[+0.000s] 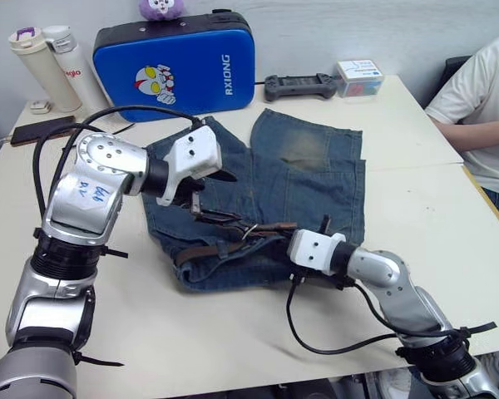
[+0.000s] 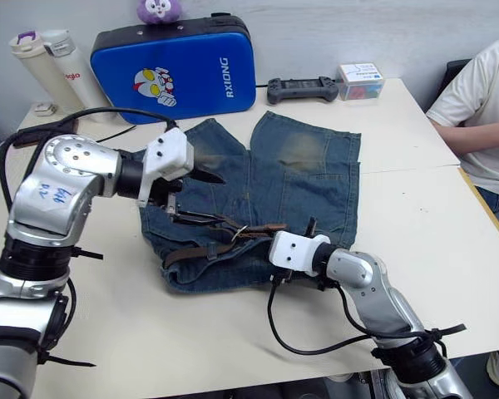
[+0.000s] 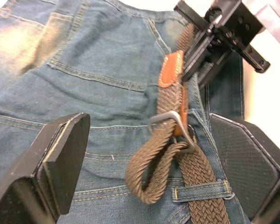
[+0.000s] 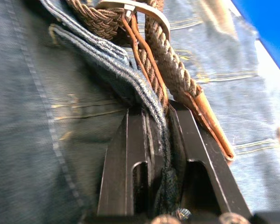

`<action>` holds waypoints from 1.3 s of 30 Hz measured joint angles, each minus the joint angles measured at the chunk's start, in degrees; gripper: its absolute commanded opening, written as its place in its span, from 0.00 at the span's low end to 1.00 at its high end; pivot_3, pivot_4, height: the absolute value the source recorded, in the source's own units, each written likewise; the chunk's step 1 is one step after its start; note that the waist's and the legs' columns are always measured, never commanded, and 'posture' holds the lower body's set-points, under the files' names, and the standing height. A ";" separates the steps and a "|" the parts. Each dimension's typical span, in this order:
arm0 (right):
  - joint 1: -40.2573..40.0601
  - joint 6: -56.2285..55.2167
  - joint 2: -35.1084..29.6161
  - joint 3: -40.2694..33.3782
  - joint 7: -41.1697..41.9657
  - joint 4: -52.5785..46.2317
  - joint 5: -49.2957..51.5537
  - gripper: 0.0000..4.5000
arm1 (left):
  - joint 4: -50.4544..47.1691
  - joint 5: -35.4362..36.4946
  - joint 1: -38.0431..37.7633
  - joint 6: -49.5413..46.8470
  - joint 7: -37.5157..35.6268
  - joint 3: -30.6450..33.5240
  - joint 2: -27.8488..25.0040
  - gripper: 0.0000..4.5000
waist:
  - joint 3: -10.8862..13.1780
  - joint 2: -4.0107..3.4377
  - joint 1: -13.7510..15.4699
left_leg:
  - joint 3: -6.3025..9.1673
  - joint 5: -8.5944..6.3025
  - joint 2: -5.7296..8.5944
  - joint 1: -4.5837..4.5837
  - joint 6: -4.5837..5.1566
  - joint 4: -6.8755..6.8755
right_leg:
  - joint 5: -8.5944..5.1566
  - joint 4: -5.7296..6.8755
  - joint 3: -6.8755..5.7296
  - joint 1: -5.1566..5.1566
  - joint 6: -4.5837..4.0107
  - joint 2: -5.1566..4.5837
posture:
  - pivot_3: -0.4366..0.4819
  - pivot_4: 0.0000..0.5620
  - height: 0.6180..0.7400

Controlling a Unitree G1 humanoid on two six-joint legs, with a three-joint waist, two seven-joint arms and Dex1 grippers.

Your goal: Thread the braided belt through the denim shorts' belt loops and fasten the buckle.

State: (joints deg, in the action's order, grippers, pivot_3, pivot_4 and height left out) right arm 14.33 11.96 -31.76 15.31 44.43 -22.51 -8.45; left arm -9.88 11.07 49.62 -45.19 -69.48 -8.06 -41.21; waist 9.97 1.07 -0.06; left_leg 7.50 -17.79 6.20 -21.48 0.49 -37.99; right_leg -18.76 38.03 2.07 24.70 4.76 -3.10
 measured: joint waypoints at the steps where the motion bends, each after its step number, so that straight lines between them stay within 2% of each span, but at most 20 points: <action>1: -0.08 0.54 -0.31 0.00 0.61 -0.50 0.58 0.50 | 0.15 0.09 0.00 0.00 0.00 0.00 -0.23 1.00 | 0.00 0.00 0.01 | 0.00 0.00 0.00 0.00 0.00 0.00 | 0.00 -0.01 -0.01 -0.01 0.00 0.00 | 0.48 0.27 1.00; 2: -0.19 1.04 -0.80 0.00 1.38 -1.05 1.21 0.63 | 0.35 0.26 0.00 0.02 0.00 0.00 -0.38 1.00 | 0.00 0.00 0.01 | 0.00 0.00 0.00 0.00 0.00 0.00 | 0.00 0.00 -0.01 -0.01 0.00 0.00 | 0.48 0.27 1.00; 6: -3.83 3.88 -6.16 -2.05 6.35 -7.03 6.35 0.99 | 0.41 2.12 -0.66 -0.16 -0.70 -0.01 -3.03 1.00 | 0.00 0.00 0.07 | 0.01 -0.02 -0.01 0.00 0.02 0.01 | 0.00 -0.06 -0.01 -0.03 0.00 0.00 | 0.48 0.27 1.00; 15: -4.71 16.75 -12.66 -13.02 11.96 -15.19 22.31 0.99 | -0.81 5.48 -5.25 0.63 -2.68 -0.01 -6.65 1.00 | 0.00 0.00 0.08 | 0.00 -0.05 -0.04 0.02 0.05 0.00 | 0.00 -0.07 0.00 -0.08 0.00 0.00 | 0.48 0.27 1.00; 17: -2.00 23.21 -13.38 -16.17 12.29 -16.21 28.46 1.00 | -0.82 5.45 -8.54 3.10 -2.94 -0.06 -7.13 0.88 | 0.00 0.00 0.10 | -0.01 -0.05 -0.05 0.03 0.05 0.01 | 0.00 -0.07 0.00 -0.08 0.00 -0.01 | 0.48 0.27 1.00; 19: 0.09 27.65 -13.74 -18.01 11.65 -16.75 32.51 1.00 | -0.61 5.15 -11.49 5.45 -3.29 -1.20 -7.61 0.71 | 0.00 0.00 0.27 | 0.01 -0.06 -0.04 0.03 0.06 0.01 | 0.00 -0.10 0.00 -0.10 0.00 -0.02 | 0.48 0.27 1.00; 21: 0.93 29.76 -13.97 -18.52 10.83 -16.97 34.31 1.00 | -0.45 4.57 -12.81 7.02 -3.60 -2.33 -8.05 0.55 | 0.00 0.00 0.44 | 0.01 -0.07 -0.03 0.02 0.08 0.01 | 0.00 -0.11 -0.01 -0.10 0.00 -0.04 | 0.48 0.27 1.00; 25: 2.18 32.49 -14.48 -18.88 8.87 -17.34 36.67 1.00 | -0.09 3.88 -13.89 9.48 -3.08 -3.47 -7.76 0.15 | 0.00 0.00 1.24 | -0.02 -0.09 -0.01 0.03 0.13 0.00 | 0.01 -0.12 0.00 -0.11 0.01 -0.07 | 0.48 0.27 1.00; 27: 3.31 33.10 -14.93 -19.43 7.64 -17.34 37.14 1.00 | 0.48 1.39 -14.76 12.00 -1.08 -5.17 -6.92 0.01 | 0.00 0.00 1.47 | -0.03 -0.10 -0.01 0.03 0.14 0.00 | 0.02 -0.14 0.00 -0.12 0.03 -0.07 | 0.48 0.27 1.00; 32: 4.23 33.02 -15.09 -20.21 5.89 -17.13 37.45 1.00 | 0.96 -1.95 -19.11 14.40 1.01 -7.94 -6.83 0.01 | 0.00 0.00 1.39 | -0.09 -0.12 -0.02 0.03 0.18 0.01 | 0.02 -0.15 0.04 -0.10 0.03 -0.06 | 0.48 0.27 1.00; 35: 4.93 33.00 -16.24 -20.15 5.52 -16.49 37.44 1.00 | -0.94 -3.47 -22.40 16.79 1.04 -8.99 -8.49 0.01 | 0.00 0.00 1.36 | -0.10 -0.13 -0.04 0.03 0.19 0.02 | 0.02 -0.17 0.05 -0.10 0.03 -0.05 | 0.48 0.27 1.00; 39: 5.66 33.03 -16.92 -19.42 5.04 -15.10 37.37 1.00 | -1.05 -4.86 -23.40 19.89 1.26 -8.99 -9.47 0.01 | -0.01 -0.02 1.37 | -0.14 -0.14 -0.04 0.17 0.19 0.05 | 0.02 -0.16 0.09 -0.20 0.03 -0.05 | 0.48 0.27 1.00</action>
State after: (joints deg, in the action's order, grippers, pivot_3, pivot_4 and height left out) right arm 19.99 44.99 -48.68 -4.12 49.47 -37.61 28.92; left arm -10.93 6.21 26.21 -25.30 -68.22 -17.05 -50.69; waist 9.96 1.05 1.31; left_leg 7.36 -17.93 6.16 -21.30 0.68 -37.94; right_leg -18.75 37.87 2.16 24.50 4.79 -3.16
